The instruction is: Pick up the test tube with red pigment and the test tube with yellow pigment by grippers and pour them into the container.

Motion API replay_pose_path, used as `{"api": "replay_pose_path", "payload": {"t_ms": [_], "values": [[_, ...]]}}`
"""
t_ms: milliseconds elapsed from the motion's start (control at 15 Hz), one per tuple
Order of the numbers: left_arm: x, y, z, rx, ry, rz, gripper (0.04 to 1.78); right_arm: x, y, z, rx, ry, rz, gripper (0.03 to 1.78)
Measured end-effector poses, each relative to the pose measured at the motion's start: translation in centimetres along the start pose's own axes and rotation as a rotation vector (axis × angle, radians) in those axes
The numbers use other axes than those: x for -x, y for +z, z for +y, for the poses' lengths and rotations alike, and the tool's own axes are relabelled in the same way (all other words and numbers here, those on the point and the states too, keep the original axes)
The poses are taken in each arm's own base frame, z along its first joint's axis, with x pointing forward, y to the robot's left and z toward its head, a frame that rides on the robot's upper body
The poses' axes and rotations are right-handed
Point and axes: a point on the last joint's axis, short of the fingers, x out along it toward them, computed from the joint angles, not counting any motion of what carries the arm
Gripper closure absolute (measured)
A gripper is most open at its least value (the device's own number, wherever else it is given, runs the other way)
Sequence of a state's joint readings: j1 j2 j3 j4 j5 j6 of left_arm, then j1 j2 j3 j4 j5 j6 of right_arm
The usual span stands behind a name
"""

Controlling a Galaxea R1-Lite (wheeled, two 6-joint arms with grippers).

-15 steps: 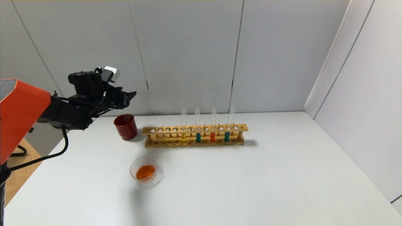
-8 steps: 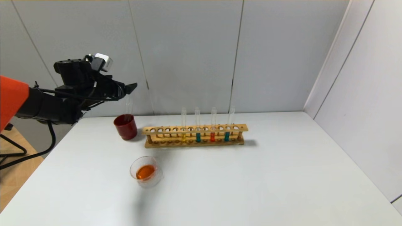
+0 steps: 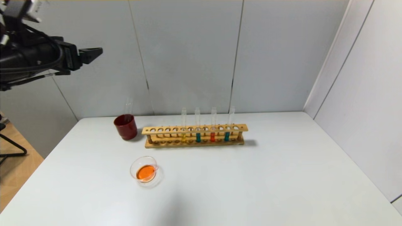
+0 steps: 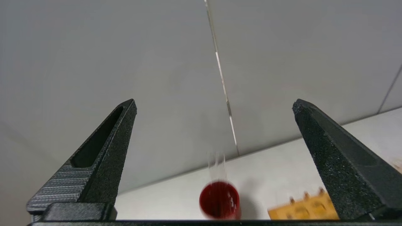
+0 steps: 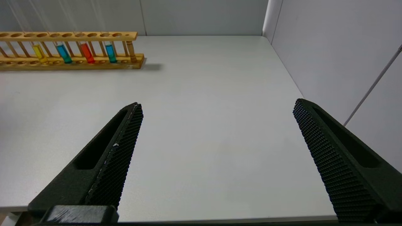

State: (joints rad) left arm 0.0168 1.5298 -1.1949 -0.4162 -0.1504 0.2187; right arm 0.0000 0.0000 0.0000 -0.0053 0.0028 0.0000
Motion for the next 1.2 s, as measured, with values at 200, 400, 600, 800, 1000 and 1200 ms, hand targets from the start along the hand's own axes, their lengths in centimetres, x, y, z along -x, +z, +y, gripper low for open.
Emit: {"api": "replay_pose_path", "payload": {"t_ms": [200,400,600,800,1000,1200], "values": [[7.5,0.8,-0.8,0.007,0.079,0.036,0.07,0.0,0.0,0.0,0.0,0.0,0.0,0.06],[14.5,0.0,-1.9,0.006,0.153,0.036,0.07,0.0,0.0,0.0,0.0,0.0,0.0,0.06],[20.5,-1.7,-3.0,0.011,0.24,0.069,0.07,0.0,0.0,0.0,0.0,0.0,0.0,0.06],[25.2,-4.5,-4.2,0.052,0.291,0.083,0.07,0.0,0.0,0.0,0.0,0.0,0.0,0.06],[28.5,-7.1,-5.2,0.107,0.335,0.039,0.07,0.0,0.0,0.0,0.0,0.0,0.0,0.06],[30.3,-11.0,-6.4,0.113,0.336,0.036,0.07,0.0,0.0,0.0,0.0,0.0,0.0,0.06]]}}
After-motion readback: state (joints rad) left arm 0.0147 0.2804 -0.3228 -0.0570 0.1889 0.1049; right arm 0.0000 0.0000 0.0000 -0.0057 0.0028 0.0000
